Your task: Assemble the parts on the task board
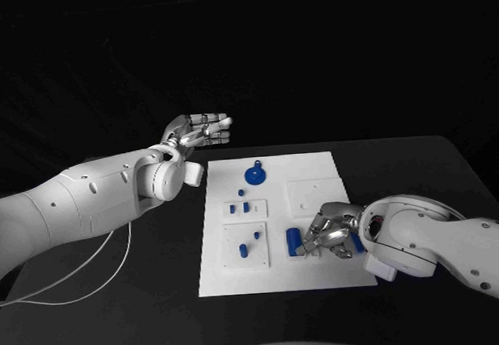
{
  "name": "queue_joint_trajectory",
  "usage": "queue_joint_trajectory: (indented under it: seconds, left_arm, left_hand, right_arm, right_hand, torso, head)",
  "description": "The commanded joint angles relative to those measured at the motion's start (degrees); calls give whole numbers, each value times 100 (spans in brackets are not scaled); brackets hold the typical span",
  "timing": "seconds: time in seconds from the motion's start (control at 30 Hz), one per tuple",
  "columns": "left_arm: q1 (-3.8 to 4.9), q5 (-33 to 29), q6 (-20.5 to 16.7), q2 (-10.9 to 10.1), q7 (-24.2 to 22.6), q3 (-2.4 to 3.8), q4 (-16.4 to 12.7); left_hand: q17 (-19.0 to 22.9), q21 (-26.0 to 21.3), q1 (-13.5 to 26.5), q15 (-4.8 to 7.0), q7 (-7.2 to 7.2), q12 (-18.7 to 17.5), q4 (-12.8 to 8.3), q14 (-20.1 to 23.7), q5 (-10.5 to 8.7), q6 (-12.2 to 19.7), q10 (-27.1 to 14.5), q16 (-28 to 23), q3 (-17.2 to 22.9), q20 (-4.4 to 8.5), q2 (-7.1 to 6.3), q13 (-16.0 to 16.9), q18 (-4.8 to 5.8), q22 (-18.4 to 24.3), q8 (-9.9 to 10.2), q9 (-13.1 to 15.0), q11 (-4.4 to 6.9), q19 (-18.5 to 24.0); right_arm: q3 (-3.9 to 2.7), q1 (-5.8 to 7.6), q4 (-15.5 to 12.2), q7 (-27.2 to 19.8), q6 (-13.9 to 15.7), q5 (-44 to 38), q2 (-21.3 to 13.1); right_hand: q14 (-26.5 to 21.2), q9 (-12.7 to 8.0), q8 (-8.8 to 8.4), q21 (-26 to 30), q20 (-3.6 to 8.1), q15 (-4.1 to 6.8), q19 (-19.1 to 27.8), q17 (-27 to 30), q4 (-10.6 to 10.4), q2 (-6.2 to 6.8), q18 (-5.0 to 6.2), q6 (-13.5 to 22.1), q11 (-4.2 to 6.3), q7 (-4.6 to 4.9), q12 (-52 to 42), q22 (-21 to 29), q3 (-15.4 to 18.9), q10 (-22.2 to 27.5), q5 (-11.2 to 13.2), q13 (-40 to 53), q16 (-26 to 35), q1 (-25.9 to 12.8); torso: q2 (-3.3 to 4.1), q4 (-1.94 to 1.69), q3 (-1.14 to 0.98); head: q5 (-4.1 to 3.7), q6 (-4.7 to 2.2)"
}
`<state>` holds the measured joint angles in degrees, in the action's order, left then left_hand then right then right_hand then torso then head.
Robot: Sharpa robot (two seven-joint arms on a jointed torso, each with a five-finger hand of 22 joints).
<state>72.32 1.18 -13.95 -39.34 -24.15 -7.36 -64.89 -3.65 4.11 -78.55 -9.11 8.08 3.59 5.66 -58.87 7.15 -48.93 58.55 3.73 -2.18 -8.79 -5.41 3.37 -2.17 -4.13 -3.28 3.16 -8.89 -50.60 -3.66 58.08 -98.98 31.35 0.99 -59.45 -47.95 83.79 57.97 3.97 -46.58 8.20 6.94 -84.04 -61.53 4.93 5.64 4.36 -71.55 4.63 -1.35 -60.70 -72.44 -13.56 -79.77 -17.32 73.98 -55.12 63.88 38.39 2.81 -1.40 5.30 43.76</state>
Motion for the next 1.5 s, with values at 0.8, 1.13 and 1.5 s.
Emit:
queue_joint_trajectory:
  seconds: [0.8, 1.13, 1.5]
  left_arm:
    - [0, -145, 121, -5, -22, 4, -10]
    - [0, -146, 144, -14, -8, 4, -9]
    - [0, -85, 161, -18, -27, 3, -3]
  left_hand:
    - [6, 7, 28, 12, 7, -24, -72, 14, 32, -14, -25, -30, -16, -4, 74, -5, 5, 4, -1, 8, 35, -28]
    - [7, 7, 17, 20, 15, -24, -100, 23, 84, -17, -35, -30, -13, -5, 90, -5, 5, 4, -1, 7, 35, -27]
    - [6, 11, 46, 97, 11, -28, -182, 87, 60, -59, 9, -27, -74, -97, 136, -6, -123, 2, 0, 8, 81, -24]
  right_arm:
    - [0, -73, 214, 314, 439, -263, 169]
    - [-4, -74, 143, 127, 497, 98, 5]
    - [-306, -33, 283, -472, 241, 356, -414]
  right_hand:
    - [-19, 189, -26, -95, 37, 41, -314, 48, 411, -130, -80, -57, 34, -59, -101, 31, -559, -88, 297, 75, -35, -248]
    - [-29, 519, -21, -101, 49, 48, -313, 60, -976, 256, -61, -89, 33, -56, -115, 54, 39, -76, 804, 107, -48, -395]
    - [-30, -1288, -41, -120, -21, -15, -306, 34, -752, -61, -8, 409, -95, 166, -114, 50, 274, -37, 133, 138, -73, 77]
  torso:
    - [-1, 1, -3]
    - [-4, 1, 3]
    - [-7, 8, 4]
  head:
    - [18, 35]
    - [-71, -56]
    - [-184, -202]
